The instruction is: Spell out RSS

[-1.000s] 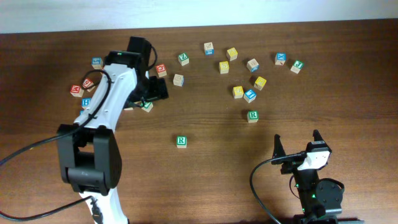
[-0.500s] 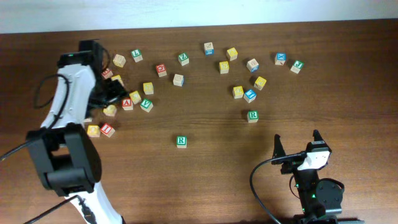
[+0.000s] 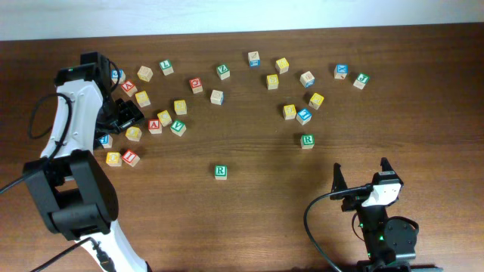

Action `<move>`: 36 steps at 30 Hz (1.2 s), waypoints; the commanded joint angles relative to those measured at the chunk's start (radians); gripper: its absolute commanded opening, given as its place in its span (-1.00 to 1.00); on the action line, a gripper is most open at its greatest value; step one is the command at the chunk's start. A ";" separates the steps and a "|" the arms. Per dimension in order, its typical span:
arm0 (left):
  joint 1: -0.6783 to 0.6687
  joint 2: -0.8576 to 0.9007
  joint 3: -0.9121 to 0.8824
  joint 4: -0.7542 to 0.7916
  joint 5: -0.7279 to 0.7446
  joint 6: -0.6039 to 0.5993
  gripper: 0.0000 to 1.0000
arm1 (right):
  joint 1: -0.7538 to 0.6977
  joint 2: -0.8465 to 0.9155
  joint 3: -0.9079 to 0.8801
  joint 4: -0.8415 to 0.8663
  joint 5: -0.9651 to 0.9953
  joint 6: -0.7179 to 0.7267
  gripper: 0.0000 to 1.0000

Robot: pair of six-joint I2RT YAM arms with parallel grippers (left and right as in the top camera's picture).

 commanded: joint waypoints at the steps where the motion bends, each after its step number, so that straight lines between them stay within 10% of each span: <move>1: 0.000 0.010 -0.010 -0.002 -0.011 -0.016 0.98 | -0.007 -0.005 -0.006 0.000 0.002 -0.003 0.97; 11: 0.000 0.010 -0.009 -0.002 -0.011 -0.016 0.98 | -0.007 -0.005 -0.006 0.286 -0.700 0.393 0.97; 23: 0.000 0.010 -0.009 -0.002 -0.011 -0.016 0.98 | -0.007 -0.005 0.005 0.926 -0.521 0.399 0.97; 36: 0.000 0.010 -0.009 -0.001 -0.011 -0.016 0.98 | -0.007 0.091 0.408 0.590 -0.386 0.246 0.97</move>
